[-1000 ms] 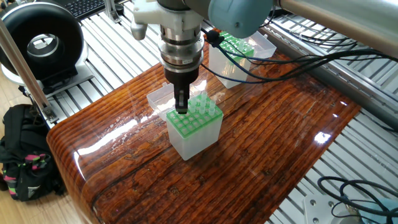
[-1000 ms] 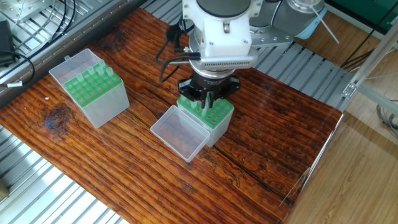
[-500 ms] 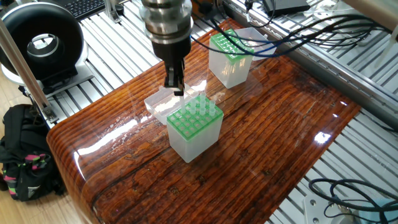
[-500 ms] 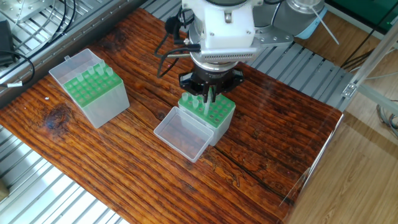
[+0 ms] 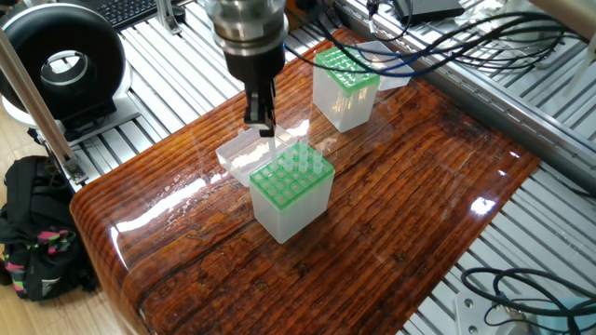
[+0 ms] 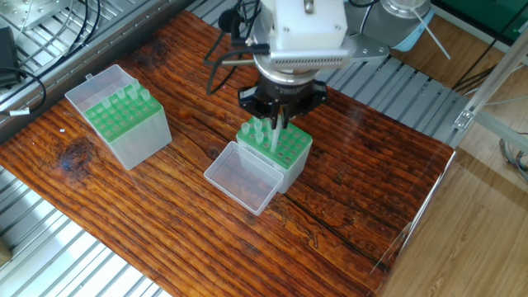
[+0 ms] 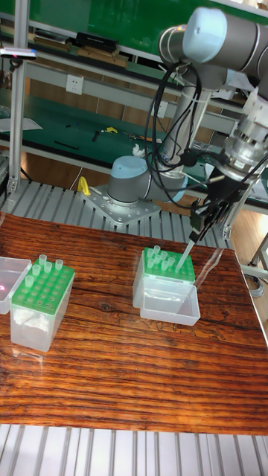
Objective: Transfer all large pipette tips from one holder to another
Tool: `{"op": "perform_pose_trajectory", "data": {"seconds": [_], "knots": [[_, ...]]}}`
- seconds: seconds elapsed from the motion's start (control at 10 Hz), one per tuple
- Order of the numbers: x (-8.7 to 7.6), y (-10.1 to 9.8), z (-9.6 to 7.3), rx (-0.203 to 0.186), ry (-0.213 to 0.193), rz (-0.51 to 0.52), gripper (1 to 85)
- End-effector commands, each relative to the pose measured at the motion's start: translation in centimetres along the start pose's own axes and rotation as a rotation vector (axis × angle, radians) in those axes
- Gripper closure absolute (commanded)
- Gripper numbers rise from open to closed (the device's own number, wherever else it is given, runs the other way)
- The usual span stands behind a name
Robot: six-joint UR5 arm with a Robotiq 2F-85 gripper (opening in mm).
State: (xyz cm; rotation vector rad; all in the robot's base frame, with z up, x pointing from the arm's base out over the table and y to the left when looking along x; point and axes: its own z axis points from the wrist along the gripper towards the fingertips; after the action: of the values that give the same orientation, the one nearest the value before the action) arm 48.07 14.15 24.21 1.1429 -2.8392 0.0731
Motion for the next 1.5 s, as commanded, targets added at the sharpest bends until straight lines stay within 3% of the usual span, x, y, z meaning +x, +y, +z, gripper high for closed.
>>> {"op": "perform_pose_trajectory", "data": {"seconds": [0.0,0.4,1.0,1.2,1.4], "knots": [[0.0,0.4,-1.7,-0.018,-0.010,0.000,71.0],[0.3,0.9,-3.1,-0.033,-0.012,-0.007,71.0],[1.1,1.2,-5.1,-0.021,-0.014,-0.004,71.0],[0.7,2.2,-6.1,-0.040,-0.054,0.015,71.0],[-0.2,1.7,-7.6,0.009,-0.154,0.076,71.0]]}}
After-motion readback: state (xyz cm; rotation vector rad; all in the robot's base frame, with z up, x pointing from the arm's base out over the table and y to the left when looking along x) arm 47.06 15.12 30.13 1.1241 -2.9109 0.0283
